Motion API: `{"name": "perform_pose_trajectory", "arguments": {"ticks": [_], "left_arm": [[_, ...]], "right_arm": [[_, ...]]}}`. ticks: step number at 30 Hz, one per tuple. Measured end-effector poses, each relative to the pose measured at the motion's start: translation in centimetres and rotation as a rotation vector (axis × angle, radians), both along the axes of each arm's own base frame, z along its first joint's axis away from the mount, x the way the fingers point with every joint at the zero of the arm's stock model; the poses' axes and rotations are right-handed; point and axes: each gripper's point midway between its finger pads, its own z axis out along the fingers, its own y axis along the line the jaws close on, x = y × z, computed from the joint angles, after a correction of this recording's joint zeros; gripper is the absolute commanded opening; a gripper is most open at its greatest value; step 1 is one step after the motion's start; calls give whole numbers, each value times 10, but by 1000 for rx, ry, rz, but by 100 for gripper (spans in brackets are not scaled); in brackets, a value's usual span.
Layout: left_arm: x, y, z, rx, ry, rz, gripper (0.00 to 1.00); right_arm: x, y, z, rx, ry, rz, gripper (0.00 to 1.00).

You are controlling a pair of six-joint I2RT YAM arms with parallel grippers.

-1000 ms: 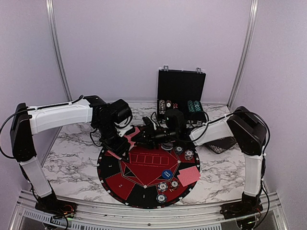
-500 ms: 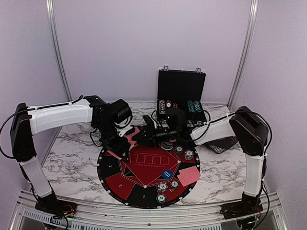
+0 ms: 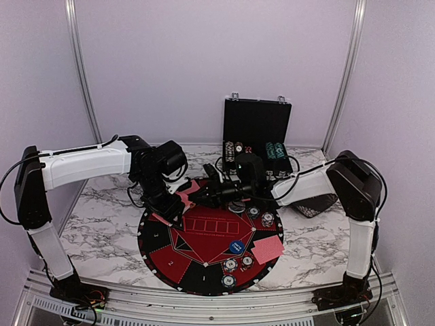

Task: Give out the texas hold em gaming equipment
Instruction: Distribute the poker card in the dealer area.

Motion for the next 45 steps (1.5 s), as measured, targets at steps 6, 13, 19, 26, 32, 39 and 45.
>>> {"name": "perform_pose_trajectory", "arguments": {"ticks": [6,13,19,26,32,39,45], "left_arm": [[0,0,0,0,0,0,50],[0,0,0,-1,-1,0,50],[1,-1,0,-3,-2,0,50],[1,-1,0,-3,-2,0,50],[1,-1,0,-3,-2,0,50],[1,-1,0,-3,-2,0,50],[1,-1,0,-3,-2,0,50]], "right_arm": [[0,0,1,2,3,0,0],[5,-7,4,5,16,-17,0],[13,-19,9,22,22,-42,0],[20,-30,18,35,14,-67,0],[24,-44,15,30,21,-90,0],[29,-62,21,42,17,-118,0],[39,-85,21,41,16,-169,0]]}}
